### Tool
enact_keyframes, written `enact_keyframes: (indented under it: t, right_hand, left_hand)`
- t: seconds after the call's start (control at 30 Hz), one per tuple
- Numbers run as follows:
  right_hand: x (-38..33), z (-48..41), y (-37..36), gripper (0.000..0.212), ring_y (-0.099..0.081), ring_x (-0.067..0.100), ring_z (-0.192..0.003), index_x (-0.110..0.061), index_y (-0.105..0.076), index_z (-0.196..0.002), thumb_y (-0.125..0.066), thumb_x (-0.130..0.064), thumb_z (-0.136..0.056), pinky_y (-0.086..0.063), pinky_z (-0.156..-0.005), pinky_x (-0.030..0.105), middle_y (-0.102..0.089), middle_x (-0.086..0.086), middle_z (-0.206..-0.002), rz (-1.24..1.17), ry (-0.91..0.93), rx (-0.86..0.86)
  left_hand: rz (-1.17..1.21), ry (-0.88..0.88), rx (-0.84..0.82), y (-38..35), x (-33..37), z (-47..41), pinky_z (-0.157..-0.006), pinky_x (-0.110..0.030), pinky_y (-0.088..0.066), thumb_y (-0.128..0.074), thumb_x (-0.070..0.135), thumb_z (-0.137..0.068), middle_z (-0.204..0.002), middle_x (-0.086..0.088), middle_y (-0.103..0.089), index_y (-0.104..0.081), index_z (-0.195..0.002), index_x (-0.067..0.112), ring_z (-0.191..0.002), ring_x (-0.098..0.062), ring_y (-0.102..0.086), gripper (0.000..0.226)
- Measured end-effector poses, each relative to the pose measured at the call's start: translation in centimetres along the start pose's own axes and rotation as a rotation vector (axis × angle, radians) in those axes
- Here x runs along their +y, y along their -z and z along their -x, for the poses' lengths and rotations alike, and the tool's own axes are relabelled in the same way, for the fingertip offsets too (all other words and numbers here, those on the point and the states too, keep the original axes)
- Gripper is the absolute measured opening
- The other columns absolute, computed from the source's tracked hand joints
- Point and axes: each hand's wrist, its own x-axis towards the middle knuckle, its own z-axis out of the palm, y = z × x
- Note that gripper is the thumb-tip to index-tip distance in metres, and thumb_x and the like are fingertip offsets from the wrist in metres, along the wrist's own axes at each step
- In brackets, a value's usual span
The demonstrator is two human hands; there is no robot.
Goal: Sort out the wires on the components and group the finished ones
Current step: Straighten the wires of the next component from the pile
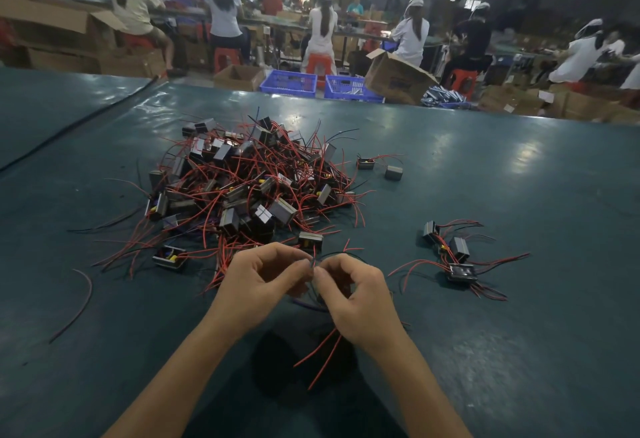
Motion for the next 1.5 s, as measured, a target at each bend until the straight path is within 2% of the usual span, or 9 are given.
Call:
enact_keyframes:
  t: [0.23,0.4,0.57,0.8,0.9,1.07,1.23,1.37,1.5]
  right_hand:
    - [-0.2,-0.2,0.4,0.021,-0.046,0.003,-0.056,-0.016,-0.064,-0.074,-0.063,-0.008,-0.093,-0.04,-0.056,0.02,-0.054,-0.011,-0.06,-0.171,-0.06,-0.04]
    - [-0.1,0.0,0.1,0.018,-0.049,0.002,-0.057,-0.024,-0.061,-0.076,-0.065,-0.015,-0.092,-0.042,-0.055,0.02,-0.056,-0.012,-0.062,-0.107,-0.035,-0.03]
    - [0.2,0.0,0.2,0.01,-0.05,0.005,-0.063,-0.023,-0.061,-0.082,-0.063,-0.025,-0.091,-0.045,-0.063,0.033,-0.054,-0.017,-0.069,0.108,0.116,0.003]
    - [0.4,0.0,-0.2,0.01,-0.051,0.016,-0.069,-0.014,-0.065,-0.083,-0.064,-0.019,-0.092,-0.038,-0.069,0.031,-0.06,-0.007,-0.078,0.532,0.459,0.165]
    - [0.4,0.0,0.1,0.01,-0.05,0.008,-0.071,-0.018,-0.064,-0.083,-0.062,-0.024,-0.091,-0.038,-0.072,0.03,-0.056,-0.014,-0.077,0.406,0.319,0.154]
    - [0.1,-0.2,0.5,0.01,-0.053,0.006,-0.061,-0.025,-0.061,-0.079,-0.06,-0.024,-0.089,-0.045,-0.061,0.025,-0.057,-0.015,-0.066,0.019,0.056,0.072]
    - [-0.3,-0.2,0.4,0.016,-0.047,0.001,-0.055,-0.025,-0.061,-0.073,-0.06,-0.02,-0.089,-0.04,-0.053,0.018,-0.056,-0.01,-0.062,-0.145,0.003,0.0]
    - [-0.2,0.0,0.0,0.012,-0.05,0.004,-0.058,-0.025,-0.061,-0.079,-0.063,-0.025,-0.09,-0.042,-0.061,0.023,-0.056,-0.015,-0.065,-0.037,0.043,0.035]
    - [0.1,0.0,-0.2,0.012,-0.052,0.006,-0.07,-0.019,-0.065,-0.084,-0.062,-0.026,-0.093,-0.04,-0.076,0.032,-0.058,-0.014,-0.077,0.377,0.306,0.184]
  left_hand:
    - [-0.43,-0.534,0.0,0.4,-0.3,0.1,-0.065,-0.024,-0.056,-0.072,0.012,-0.082,-0.085,0.002,-0.071,-0.076,-0.091,0.005,-0.076,-0.008,-0.067,0.011]
    - [-0.551,-0.492,-0.023,0.9,-0.5,0.0,-0.059,-0.02,-0.048,-0.067,0.019,-0.086,-0.073,0.008,-0.063,-0.071,-0.082,0.01,-0.066,-0.006,-0.059,0.011]
    - [-0.396,-0.203,-0.032,0.5,0.1,0.2,-0.051,-0.013,-0.038,-0.062,0.015,-0.094,-0.058,0.011,-0.057,-0.068,-0.073,0.017,-0.051,-0.006,-0.051,0.021]
    - [0.72,0.802,-0.014,-1.3,1.5,0.1,-0.029,-0.014,-0.02,-0.059,0.019,-0.077,-0.051,0.009,-0.036,-0.056,-0.052,0.019,-0.032,-0.003,-0.028,0.025]
    - [0.517,0.65,-0.024,-1.6,1.3,0.2,-0.034,-0.016,-0.028,-0.061,0.026,-0.089,-0.053,0.006,-0.043,-0.064,-0.054,0.019,-0.037,-0.006,-0.037,0.035]
    - [-0.388,-0.257,-0.001,-0.2,0.2,0.6,-0.055,-0.014,-0.046,-0.066,0.046,-0.088,-0.072,0.015,-0.064,-0.07,-0.094,0.03,-0.06,-0.006,-0.06,0.018]
    - [-0.71,-0.558,0.02,0.4,-0.6,0.6,-0.053,-0.025,-0.048,-0.057,0.033,-0.094,-0.081,0.018,-0.06,-0.07,-0.095,0.017,-0.06,-0.005,-0.055,0.021]
    - [-0.688,-0.532,0.045,0.4,-0.6,0.5,-0.05,-0.024,-0.043,-0.054,0.026,-0.095,-0.072,0.017,-0.053,-0.066,-0.081,0.013,-0.056,-0.006,-0.049,0.023]
    - [0.047,0.1,0.134,-1.7,0.8,0.6,-0.041,-0.016,-0.032,-0.055,0.012,-0.096,-0.05,0.007,-0.045,-0.062,-0.058,0.018,-0.04,-0.005,-0.037,0.039]
